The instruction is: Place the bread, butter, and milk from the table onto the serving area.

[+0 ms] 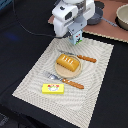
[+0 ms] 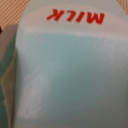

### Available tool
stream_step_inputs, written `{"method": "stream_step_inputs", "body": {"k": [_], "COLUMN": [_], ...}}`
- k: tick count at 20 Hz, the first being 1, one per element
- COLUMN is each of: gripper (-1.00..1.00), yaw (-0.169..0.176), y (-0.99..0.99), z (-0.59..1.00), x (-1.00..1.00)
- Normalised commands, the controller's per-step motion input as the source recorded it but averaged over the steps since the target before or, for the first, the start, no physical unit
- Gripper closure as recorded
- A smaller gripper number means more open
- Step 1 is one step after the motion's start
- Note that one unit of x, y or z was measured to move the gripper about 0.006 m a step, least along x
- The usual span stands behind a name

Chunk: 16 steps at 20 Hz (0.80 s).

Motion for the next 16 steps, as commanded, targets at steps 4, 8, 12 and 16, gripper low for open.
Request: {"method": "stream_step_inputs", "body": {"k": [4, 8, 12, 16], "gripper": [-1.00, -1.00, -1.00, -1.00], "yaw": [0.000, 0.000, 0.000, 0.005], "y": [0.00, 0.01, 0.07, 0.41], "z": [0.07, 0.75, 0.72, 0.77], "x": [0.18, 0.25, 0.14, 0.15]}}
